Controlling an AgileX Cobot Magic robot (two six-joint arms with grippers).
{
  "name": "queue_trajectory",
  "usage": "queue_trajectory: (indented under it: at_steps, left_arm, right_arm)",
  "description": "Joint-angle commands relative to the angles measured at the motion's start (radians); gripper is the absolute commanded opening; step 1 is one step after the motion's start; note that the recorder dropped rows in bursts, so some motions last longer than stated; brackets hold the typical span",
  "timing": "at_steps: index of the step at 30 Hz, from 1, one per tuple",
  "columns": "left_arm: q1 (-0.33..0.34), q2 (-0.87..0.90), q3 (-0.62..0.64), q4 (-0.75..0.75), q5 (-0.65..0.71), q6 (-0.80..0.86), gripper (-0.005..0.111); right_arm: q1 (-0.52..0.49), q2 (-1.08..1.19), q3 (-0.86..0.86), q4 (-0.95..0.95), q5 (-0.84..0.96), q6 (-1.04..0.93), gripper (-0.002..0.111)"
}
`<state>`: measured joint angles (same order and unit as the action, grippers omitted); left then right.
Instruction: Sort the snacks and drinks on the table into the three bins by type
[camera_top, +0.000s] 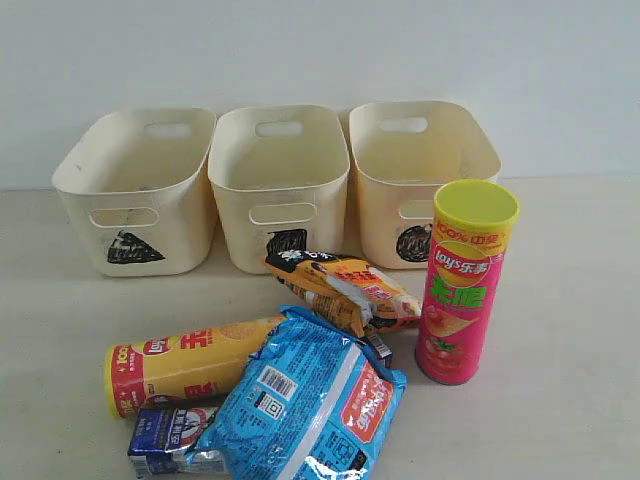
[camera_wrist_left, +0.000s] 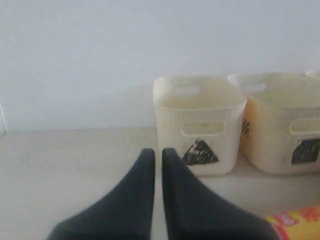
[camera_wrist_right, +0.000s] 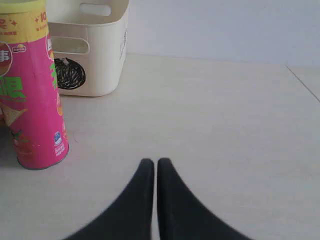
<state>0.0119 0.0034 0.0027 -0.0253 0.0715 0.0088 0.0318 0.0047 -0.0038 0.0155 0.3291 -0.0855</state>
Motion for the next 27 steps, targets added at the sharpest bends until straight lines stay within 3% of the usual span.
queue_trajectory:
  at_steps: [1, 10, 19, 27]
  left_arm:
    - [-0.001, -0.003, -0.003, -0.083, -0.131, -0.132, 0.004]
    - [-0.001, -0.003, -0.003, -0.085, -0.478, -0.241, 0.004]
    - [-0.001, 0.266, -0.178, -0.078, -0.537, -0.241, 0.004]
    - [-0.001, 0.627, -0.372, 0.116, -0.550, -0.313, 0.004]
  right_arm:
    - [-0.003, -0.005, 0.004, -0.002, -0.007, -0.001, 0.000]
    - [-0.003, -0.005, 0.004, -0.002, -0.007, -0.001, 0.000]
    - [-0.003, -0.005, 0.004, -0.002, -0.007, -0.001, 0.000]
    - [-0.003, -0.005, 0.004, -0.002, -0.007, -0.001, 0.000]
